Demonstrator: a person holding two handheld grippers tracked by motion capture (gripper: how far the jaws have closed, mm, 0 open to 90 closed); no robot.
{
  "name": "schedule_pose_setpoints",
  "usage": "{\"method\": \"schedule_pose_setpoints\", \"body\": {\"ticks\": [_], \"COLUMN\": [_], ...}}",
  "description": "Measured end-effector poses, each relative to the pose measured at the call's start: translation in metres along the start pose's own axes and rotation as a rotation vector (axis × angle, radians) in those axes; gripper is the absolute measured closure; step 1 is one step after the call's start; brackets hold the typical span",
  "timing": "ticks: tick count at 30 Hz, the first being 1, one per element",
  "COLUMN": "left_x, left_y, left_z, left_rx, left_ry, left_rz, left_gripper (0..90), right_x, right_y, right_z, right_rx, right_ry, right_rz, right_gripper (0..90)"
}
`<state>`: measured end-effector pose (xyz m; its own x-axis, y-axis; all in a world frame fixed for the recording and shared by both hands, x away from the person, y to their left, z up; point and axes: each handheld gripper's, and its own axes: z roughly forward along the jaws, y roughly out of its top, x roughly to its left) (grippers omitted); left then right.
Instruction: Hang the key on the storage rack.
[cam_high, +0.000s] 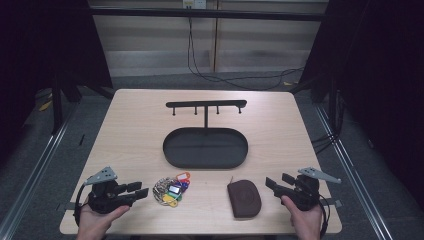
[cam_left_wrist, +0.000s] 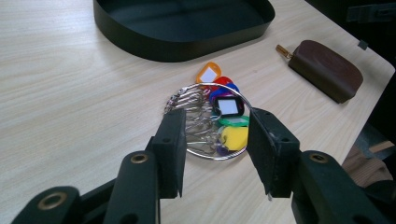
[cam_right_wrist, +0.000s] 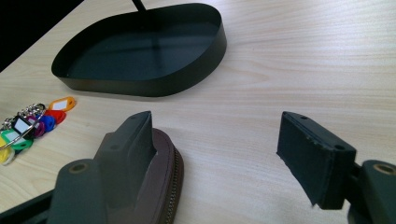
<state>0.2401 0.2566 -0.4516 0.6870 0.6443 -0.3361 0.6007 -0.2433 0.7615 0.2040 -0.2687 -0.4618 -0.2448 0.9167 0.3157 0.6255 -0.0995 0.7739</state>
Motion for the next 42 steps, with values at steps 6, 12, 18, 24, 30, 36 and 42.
{"method": "schedule_pose_setpoints", "body": {"ticks": [6,12,18,24,30,36,42], "left_x": [0.001,-0.001,-0.002,-0.003,-0.01,-0.013,-0.019], "left_y": [0.0,0.002,0.002,0.005,0.009,0.015,0.023], "left_z": [0.001,0.002,0.004,0.007,0.006,0.009,0.015], "left_rx": [-0.006,0.013,0.026,0.033,0.053,0.093,0.16], "left_ry": [0.006,0.027,0.009,-0.04,-0.076,-0.073,-0.053], "left_rz": [-0.016,-0.001,0.006,0.011,0.064,0.082,0.126], "left_gripper": [52.6,56.1,54.7,54.7,52.7,54.1,58.9], "right_x": [-0.002,-0.001,0.0,0.002,0.006,0.006,0.007], "right_y": [0.0,0.0,-0.001,-0.001,-0.003,-0.004,-0.004], "right_z": [0.001,0.0,-0.001,0.0,-0.002,-0.001,0.001], "right_rx": [-0.004,-0.018,-0.018,-0.006,0.0,0.012,0.022], "right_ry": [-0.005,0.003,0.008,0.012,0.019,0.038,0.042], "right_rz": [0.001,-0.019,-0.02,-0.035,-0.049,-0.045,-0.049], "right_gripper": [26.8,26.8,25.7,25.8,25.6,25.4,24.7]}}
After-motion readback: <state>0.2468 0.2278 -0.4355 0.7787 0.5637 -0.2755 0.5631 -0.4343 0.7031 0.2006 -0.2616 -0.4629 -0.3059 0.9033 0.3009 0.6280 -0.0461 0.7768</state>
